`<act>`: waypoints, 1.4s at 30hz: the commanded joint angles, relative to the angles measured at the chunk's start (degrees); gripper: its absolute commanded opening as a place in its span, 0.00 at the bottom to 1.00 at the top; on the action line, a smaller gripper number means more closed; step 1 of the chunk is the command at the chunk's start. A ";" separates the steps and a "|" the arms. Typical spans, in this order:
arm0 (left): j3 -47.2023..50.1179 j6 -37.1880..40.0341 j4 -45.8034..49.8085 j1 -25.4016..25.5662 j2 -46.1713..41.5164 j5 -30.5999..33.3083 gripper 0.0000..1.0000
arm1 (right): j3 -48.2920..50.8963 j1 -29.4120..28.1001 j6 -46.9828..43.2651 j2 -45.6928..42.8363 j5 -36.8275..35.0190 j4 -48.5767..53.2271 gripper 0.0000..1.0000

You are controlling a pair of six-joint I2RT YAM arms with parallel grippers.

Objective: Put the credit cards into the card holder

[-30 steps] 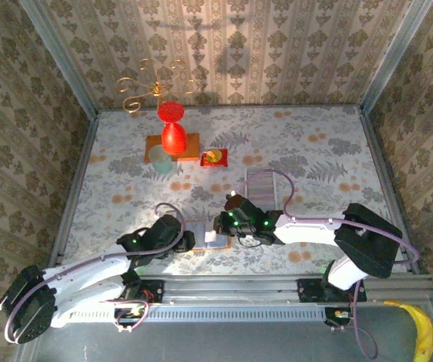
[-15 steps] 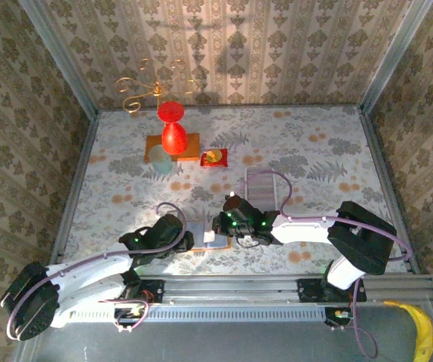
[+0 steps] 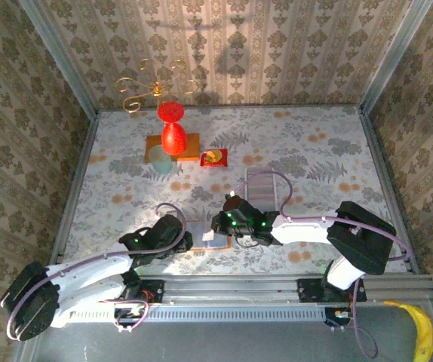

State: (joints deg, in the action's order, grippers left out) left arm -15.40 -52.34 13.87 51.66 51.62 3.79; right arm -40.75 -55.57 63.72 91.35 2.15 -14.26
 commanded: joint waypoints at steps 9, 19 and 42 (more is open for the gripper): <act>1.59 -1.10 0.28 -0.27 -0.29 0.87 0.37 | 1.46 -0.50 0.78 0.87 -2.43 -0.30 0.00; 1.73 -1.29 -0.03 -0.32 -0.13 0.73 0.36 | 2.12 -0.50 0.79 0.10 -2.45 -0.73 0.00; 2.22 -1.63 -0.52 -0.26 0.26 0.51 0.35 | 4.13 0.46 1.87 -0.43 -0.17 -8.76 0.00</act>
State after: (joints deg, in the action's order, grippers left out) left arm -14.72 -52.95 13.04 51.66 51.48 4.32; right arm -36.64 -55.22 64.79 90.08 2.17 -20.49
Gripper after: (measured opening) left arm 0.346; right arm 0.039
